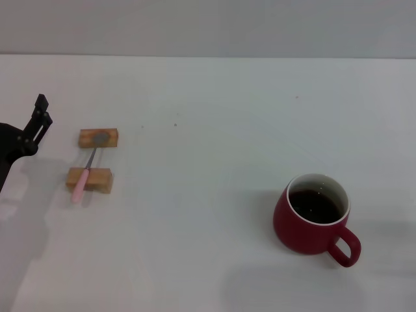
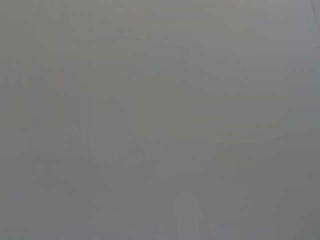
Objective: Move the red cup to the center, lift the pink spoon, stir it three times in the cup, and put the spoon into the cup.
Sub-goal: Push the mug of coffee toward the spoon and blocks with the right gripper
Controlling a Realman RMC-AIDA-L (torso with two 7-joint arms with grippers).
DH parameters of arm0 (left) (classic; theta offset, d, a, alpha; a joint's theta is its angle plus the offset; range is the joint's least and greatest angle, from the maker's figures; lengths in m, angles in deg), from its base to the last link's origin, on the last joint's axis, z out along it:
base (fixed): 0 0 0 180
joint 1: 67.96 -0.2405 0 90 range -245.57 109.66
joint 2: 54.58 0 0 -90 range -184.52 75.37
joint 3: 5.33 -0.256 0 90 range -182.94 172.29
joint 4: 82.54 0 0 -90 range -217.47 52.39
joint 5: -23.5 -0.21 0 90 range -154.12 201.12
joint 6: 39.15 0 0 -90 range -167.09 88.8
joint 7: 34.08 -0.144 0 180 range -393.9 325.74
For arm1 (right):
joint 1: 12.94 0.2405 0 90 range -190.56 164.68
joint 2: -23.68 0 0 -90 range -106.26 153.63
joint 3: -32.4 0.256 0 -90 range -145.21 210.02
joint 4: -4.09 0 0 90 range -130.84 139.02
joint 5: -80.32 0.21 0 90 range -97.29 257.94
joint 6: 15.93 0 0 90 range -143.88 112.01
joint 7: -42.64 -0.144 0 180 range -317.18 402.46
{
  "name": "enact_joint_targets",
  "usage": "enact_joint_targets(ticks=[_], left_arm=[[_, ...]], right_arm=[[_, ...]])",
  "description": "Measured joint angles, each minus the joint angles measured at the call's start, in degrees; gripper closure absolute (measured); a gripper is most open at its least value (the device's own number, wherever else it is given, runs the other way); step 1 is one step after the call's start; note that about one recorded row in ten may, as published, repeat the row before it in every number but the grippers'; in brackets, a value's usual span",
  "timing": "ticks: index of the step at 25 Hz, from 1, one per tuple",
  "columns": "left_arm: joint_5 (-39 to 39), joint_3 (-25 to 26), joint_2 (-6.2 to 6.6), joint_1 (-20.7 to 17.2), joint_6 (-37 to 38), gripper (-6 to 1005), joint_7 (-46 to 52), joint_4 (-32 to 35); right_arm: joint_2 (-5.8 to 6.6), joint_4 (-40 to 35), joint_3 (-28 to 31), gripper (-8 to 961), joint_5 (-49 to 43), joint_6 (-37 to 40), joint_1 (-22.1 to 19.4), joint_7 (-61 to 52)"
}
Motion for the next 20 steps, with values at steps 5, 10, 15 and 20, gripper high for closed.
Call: enact_joint_targets(ticks=[5,10,15,20], left_arm=[[0.0,-0.13,0.01,-0.18,0.3,155,-0.04,0.06],[0.0,-0.14,0.0,-0.83,1.51,155,-0.2,0.01],[-0.08,-0.14,0.0,-0.96,1.57,155,-0.41,-0.2],[0.0,-0.15,0.03,-0.84,1.57,155,-0.41,-0.27]], right_arm=[[0.0,0.01,-0.05,217,0.0,0.0,-0.03,0.0],[0.0,0.07,-0.2,235,0.0,0.0,-0.37,0.0],[0.0,0.15,-0.48,252,0.0,0.0,-1.3,0.0],[0.0,0.58,-0.47,270,0.0,-1.66,-1.69,0.0]])
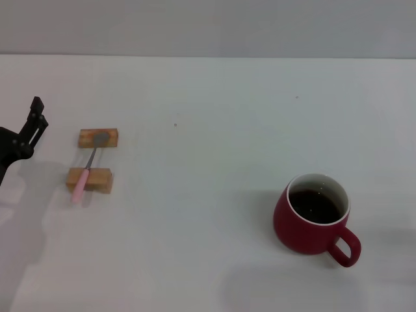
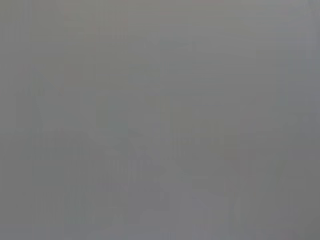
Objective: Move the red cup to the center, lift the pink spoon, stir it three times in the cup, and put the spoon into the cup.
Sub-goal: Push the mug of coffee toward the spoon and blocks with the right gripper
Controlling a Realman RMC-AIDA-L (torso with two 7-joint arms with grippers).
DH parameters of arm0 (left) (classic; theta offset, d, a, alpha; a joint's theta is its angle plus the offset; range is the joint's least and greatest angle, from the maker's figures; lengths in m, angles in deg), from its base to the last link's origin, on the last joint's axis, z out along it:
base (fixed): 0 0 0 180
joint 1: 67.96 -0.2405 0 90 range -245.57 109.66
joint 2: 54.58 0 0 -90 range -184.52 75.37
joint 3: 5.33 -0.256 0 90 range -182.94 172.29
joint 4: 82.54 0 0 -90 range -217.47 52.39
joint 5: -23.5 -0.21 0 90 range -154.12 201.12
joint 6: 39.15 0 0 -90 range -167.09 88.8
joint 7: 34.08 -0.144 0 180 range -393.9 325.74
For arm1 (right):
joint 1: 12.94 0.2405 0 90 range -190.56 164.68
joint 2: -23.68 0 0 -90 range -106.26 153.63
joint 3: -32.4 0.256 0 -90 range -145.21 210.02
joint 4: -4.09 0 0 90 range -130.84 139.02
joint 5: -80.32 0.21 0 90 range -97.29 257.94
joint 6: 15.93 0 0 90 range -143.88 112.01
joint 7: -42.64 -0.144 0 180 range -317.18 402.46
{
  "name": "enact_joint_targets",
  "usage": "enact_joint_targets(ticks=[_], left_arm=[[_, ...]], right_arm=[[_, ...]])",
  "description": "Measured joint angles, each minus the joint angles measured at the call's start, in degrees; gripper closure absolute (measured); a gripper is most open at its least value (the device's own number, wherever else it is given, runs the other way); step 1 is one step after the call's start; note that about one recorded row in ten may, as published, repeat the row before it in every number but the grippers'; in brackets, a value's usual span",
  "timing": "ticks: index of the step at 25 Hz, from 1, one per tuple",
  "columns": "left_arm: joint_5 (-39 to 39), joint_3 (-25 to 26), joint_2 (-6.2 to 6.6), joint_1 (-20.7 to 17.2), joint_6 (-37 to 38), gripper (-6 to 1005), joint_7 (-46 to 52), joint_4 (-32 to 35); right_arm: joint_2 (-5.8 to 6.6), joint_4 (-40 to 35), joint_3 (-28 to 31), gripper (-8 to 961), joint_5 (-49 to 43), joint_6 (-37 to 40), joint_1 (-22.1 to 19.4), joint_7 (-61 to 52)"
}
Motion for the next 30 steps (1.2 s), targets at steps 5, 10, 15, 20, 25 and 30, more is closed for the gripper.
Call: enact_joint_targets(ticks=[5,10,15,20,25,30], left_arm=[[-0.02,0.0,0.05,0.45,-0.31,155,0.0,-0.01],[-0.12,0.0,0.06,0.59,-0.39,155,0.0,-0.01],[-0.08,0.0,0.06,0.2,-0.24,155,0.01,-0.01],[-0.05,0.0,0.06,0.03,-0.25,155,0.01,-0.01],[-0.21,0.0,0.06,0.0,-0.22,155,0.01,-0.01],[-0.3,0.0,0.06,0.11,-0.14,155,0.01,-0.01]], right_arm=[[-0.03,0.5,0.01,287,0.0,-0.71,-0.04,0.03],[-0.06,1.11,0.33,305,0.04,-3.4,-0.1,0.48],[-0.09,1.16,-0.29,464,-0.07,-5.28,0.49,0.44],[-0.07,1.44,-1.83,672,-0.28,-5.53,0.66,0.38],[0.0,1.4,-4.74,876,-0.3,-5.69,1.29,0.35],[-0.1,2.06,-4.91,954,-0.25,-7.19,1.77,0.17]])
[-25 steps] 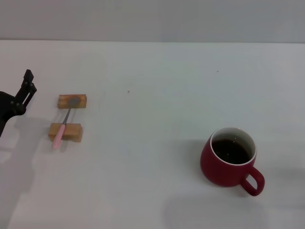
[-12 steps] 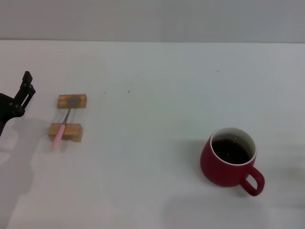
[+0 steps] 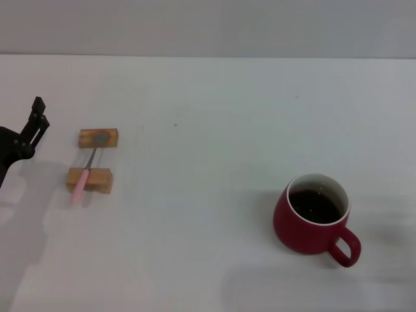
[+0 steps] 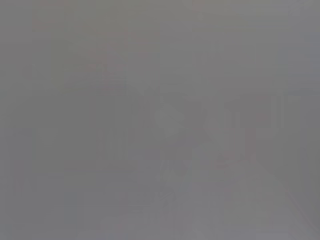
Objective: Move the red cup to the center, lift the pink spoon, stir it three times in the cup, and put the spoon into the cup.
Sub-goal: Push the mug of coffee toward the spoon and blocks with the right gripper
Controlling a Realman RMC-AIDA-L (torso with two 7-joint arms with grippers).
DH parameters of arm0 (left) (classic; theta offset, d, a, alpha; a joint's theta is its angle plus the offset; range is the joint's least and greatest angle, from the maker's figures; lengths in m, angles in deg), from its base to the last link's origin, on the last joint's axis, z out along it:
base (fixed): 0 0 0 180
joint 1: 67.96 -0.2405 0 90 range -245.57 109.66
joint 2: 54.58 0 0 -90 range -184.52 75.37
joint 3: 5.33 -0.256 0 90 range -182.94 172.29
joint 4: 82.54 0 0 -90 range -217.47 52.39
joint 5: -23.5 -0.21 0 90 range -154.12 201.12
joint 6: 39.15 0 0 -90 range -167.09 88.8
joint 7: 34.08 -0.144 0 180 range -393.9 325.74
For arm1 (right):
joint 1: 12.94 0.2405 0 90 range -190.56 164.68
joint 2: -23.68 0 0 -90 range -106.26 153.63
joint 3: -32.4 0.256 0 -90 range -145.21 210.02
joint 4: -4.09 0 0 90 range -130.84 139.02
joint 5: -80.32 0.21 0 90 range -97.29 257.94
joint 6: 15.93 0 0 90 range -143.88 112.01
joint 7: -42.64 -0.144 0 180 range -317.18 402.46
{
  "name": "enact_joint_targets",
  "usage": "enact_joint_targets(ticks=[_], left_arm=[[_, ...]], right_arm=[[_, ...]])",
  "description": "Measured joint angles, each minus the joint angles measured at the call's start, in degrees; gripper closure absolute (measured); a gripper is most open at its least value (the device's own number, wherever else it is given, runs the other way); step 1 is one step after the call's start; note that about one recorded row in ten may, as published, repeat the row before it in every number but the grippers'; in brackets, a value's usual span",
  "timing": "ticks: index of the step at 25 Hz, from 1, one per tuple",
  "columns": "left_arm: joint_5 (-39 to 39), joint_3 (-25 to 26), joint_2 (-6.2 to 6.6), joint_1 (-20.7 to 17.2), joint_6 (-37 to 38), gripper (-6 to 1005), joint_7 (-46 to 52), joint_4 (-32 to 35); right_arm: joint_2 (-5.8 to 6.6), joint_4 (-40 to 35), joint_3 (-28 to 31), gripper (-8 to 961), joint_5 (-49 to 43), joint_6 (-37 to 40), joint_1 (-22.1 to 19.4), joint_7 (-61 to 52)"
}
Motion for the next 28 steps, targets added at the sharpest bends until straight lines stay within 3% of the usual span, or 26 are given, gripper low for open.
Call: enact_joint_targets(ticks=[14,28], left_arm=[[-0.15,-0.07,0.0,0.42,0.0,155,0.0,0.41],[-0.23,-0.09,0.0,0.5,0.03,155,0.0,0.54]], right_arm=[[0.01,2.04,-2.27,954,-0.18,-7.09,2.48,-0.17],[0.01,3.41,-6.18,954,-0.2,-8.22,2.87,-0.17]])
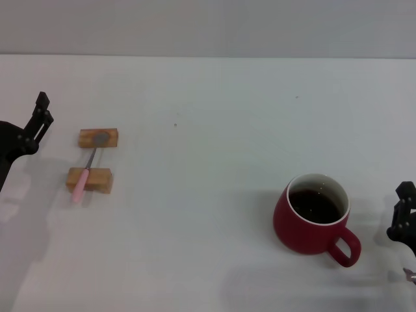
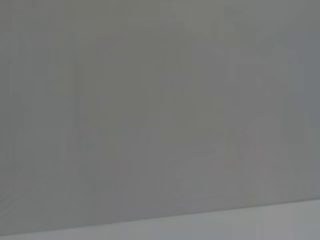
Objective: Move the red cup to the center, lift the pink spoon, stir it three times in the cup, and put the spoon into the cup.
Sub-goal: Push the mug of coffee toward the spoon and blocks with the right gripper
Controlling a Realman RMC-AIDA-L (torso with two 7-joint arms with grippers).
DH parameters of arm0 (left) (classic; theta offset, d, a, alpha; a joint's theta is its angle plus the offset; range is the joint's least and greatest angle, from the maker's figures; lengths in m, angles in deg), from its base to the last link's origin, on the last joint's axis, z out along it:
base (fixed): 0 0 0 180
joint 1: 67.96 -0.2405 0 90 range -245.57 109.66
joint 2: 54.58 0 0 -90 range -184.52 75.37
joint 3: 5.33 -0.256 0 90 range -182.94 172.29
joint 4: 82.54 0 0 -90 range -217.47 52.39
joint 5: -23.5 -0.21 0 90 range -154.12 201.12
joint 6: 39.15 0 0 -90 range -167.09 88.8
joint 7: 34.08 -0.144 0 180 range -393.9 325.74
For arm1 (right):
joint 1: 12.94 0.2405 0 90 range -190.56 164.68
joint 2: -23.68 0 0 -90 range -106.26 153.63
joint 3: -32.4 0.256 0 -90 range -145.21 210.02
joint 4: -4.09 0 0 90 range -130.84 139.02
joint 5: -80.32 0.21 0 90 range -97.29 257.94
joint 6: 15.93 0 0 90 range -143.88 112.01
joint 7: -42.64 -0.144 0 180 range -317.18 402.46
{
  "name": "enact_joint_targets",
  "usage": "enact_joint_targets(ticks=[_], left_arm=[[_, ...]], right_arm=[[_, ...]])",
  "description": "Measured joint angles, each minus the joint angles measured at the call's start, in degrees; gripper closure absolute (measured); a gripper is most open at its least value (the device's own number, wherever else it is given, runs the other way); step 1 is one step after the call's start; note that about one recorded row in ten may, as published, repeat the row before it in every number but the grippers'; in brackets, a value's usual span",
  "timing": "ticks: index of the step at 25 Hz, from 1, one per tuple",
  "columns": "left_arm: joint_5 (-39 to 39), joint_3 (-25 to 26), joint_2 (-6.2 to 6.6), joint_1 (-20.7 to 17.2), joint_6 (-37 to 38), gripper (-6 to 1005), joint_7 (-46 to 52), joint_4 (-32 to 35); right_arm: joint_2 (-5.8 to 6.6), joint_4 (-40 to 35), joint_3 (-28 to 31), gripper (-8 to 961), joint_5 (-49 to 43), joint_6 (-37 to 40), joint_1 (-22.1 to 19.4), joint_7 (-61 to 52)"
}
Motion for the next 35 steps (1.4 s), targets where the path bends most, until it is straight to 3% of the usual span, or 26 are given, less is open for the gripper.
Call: enact_joint_targets(ticks=[35], left_arm=[[0.0,0.0,-0.09,0.17,0.05,155,0.0,-0.01]], right_arm=[[0.0,2.25,-3.86,953,-0.85,-5.06,3.33,-0.17]])
